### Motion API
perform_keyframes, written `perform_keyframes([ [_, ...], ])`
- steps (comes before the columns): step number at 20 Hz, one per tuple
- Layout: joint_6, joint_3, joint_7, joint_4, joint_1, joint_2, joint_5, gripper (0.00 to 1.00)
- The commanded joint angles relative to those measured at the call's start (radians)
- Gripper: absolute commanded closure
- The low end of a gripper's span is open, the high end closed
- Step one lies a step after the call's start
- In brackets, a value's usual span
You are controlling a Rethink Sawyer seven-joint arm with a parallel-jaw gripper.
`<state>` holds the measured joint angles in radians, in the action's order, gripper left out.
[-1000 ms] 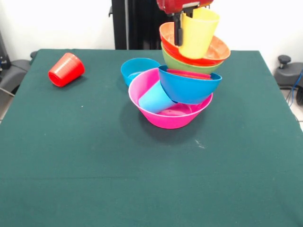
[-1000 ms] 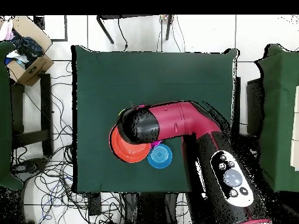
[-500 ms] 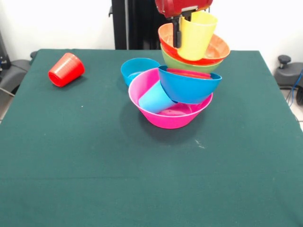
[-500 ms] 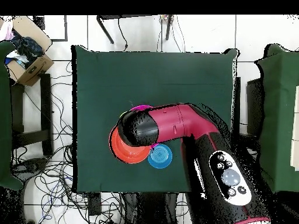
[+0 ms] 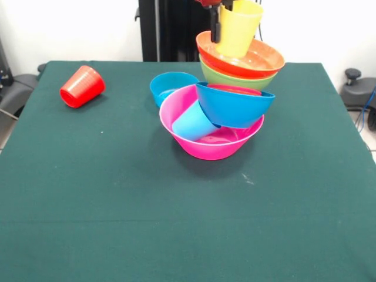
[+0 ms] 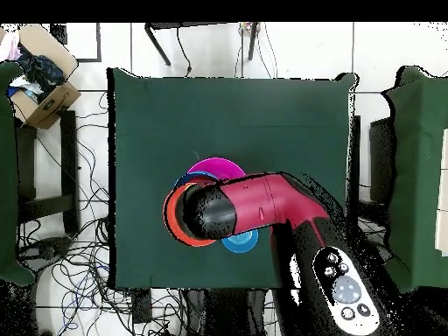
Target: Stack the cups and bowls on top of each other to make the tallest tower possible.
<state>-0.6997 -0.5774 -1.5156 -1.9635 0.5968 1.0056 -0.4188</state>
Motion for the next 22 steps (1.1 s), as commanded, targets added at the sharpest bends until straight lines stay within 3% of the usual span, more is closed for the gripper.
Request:
perform_keyframes([
  [1, 0.061, -0.049, 0.011, -0.136, 0.003, 0.057, 0.008, 1.00],
  [8, 0.080, -0.025, -0.026, -0.121, -0.024, 0.033, -0.024, 1.00],
  [22, 0.222, 0.089, -0.110, -0.110, -0.095, -0.060, -0.125, 1.00],
])
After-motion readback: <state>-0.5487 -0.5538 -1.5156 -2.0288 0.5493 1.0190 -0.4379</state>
